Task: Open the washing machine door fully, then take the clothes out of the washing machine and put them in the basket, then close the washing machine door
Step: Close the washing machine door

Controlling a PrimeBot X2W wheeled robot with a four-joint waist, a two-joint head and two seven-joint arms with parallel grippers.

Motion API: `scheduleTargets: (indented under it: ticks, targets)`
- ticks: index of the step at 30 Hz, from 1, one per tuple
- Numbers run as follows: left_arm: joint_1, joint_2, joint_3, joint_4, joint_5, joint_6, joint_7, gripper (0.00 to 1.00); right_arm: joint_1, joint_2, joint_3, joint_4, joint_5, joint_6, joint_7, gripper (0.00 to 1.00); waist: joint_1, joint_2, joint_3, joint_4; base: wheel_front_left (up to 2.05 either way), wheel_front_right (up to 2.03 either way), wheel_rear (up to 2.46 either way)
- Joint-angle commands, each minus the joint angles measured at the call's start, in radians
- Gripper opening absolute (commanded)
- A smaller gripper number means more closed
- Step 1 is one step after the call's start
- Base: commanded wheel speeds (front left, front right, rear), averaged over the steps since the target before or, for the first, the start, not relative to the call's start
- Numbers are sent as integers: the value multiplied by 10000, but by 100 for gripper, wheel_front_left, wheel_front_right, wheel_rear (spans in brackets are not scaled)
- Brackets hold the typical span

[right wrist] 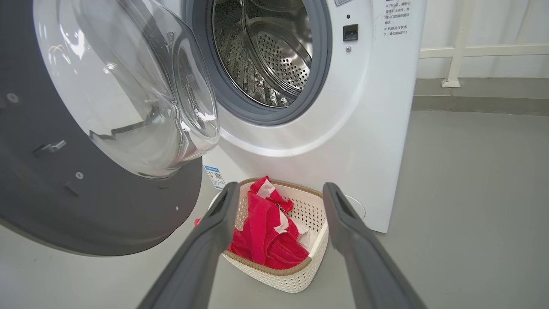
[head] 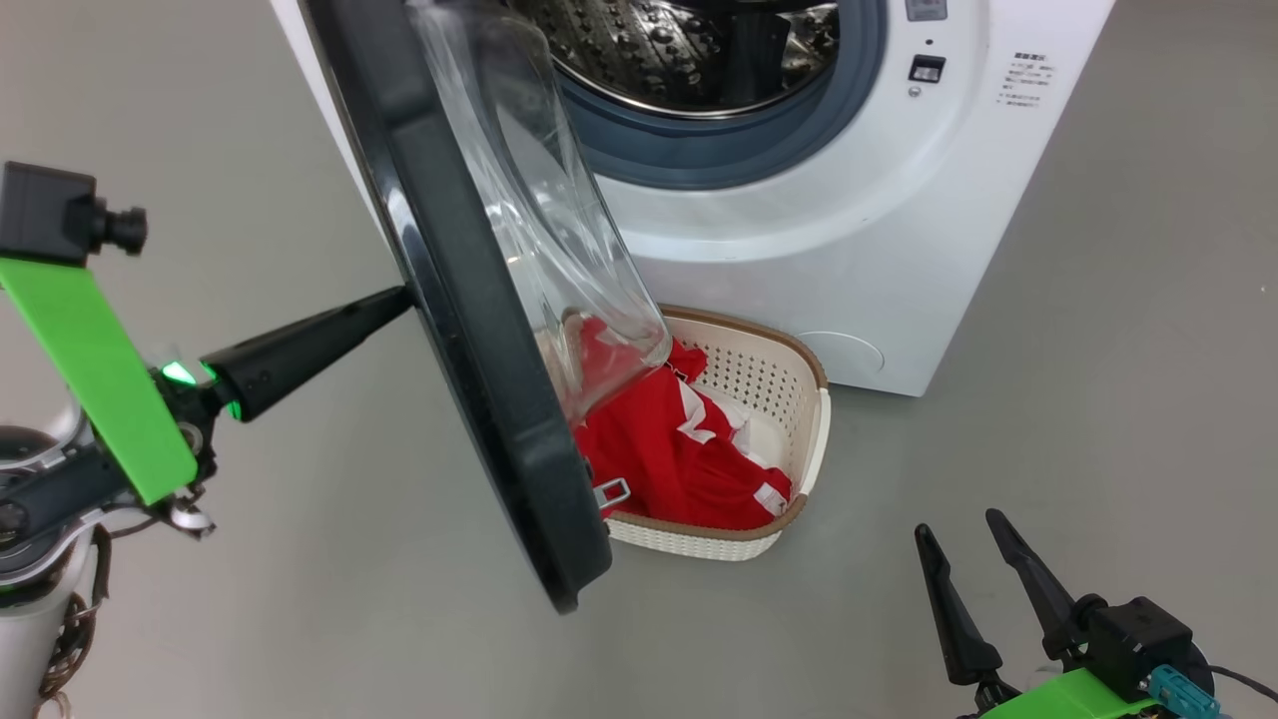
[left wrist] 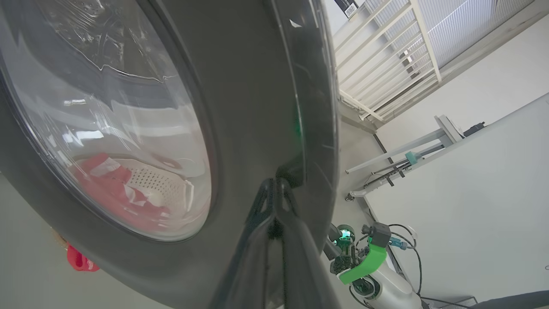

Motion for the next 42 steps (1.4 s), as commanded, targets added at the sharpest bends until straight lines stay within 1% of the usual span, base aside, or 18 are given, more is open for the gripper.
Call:
scheduleTargets:
  ticks: [1, 8, 13, 19, 21, 22, 23, 24, 26, 27, 28, 30, 31, 32, 33, 42]
  targets:
    - [-529, 357, 371, -254, 59, -71, -70, 0, -338, -7, 180, -266, 27, 73, -65, 100, 0, 0, 46, -68, 0, 0, 0]
    - [-612, 421, 228, -147, 51, -71, -510, 0, -425, -7, 135, -258, 92, 73, -65, 100, 0, 0, 109, -99, 0, 0, 0]
    - [-417, 432, 185, -5, 122, -71, -1065, 0, -395, -7, 115, -277, 149, 73, -65, 100, 0, 0, 51, 74, 0, 0, 0]
    - [178, 364, 146, 306, 155, -71, -1926, 0, -294, -7, 160, -255, 214, 73, -65, 100, 0, 0, -118, 344, 0, 0, 0]
    - [416, 342, 173, 449, 175, -71, -2285, 9, -283, -7, 183, -240, 220, 73, -65, 100, 0, 0, -171, 409, 0, 0, 0]
    - [557, 344, 177, 495, 191, -71, -2460, 16, -283, -7, 197, -235, 222, 73, -65, 100, 0, 0, -196, 432, 0, 0, 0]
    - [712, 336, 162, 542, 209, -71, -2630, 31, -265, -7, 190, -228, 230, 73, -65, 100, 0, 0, -247, 472, 0, 0, 0]
    - [884, 337, 171, 588, 206, -71, -2804, 38, -248, -7, 198, -225, 236, 73, -65, 100, 0, 0, -273, 493, 0, 0, 0]
    - [1227, 335, 187, 685, 188, -71, -3135, 43, -202, -7, 208, -223, 239, 73, -65, 100, 0, 0, -342, 555, 0, 0, 0]
    - [1399, 327, 210, 745, 165, -71, -3307, 49, -182, -7, 213, -223, 237, 73, -65, 100, 0, 0, -365, 584, 0, 0, 0]
    - [1567, 307, 234, 813, 128, -71, -3469, 59, -162, -7, 212, -220, 236, 73, -65, 100, 0, 0, -390, 615, 0, 0, 0]
    - [1894, 236, 298, 961, 38, -71, -3794, 66, -133, -7, 205, -213, 231, 73, -65, 100, 0, 0, -430, 684, 0, 0, 0]
    - [2062, 208, 334, 1067, 14, -71, -3959, 77, -115, -7, 217, -202, 231, 73, -65, 100, 0, 0, -459, 709, 0, 0, 0]
    - [2231, 200, 344, 1171, 32, -71, -4113, 99, -104, -7, 237, -191, 231, 73, -65, 100, 0, 0, -475, 727, 0, 0, 0]
    - [2231, 200, 344, 1171, 32, -71, -4113, 99, -104, -7, 237, -191, 231, 73, -65, 100, 0, 0, -475, 727, 0, 0, 0]
    - [3491, -72, 261, 1983, 112, -71, -5438, 100, -8, -7, 325, -138, 217, 73, -65, 100, 0, 0, -617, 892, 0, 0, 0]
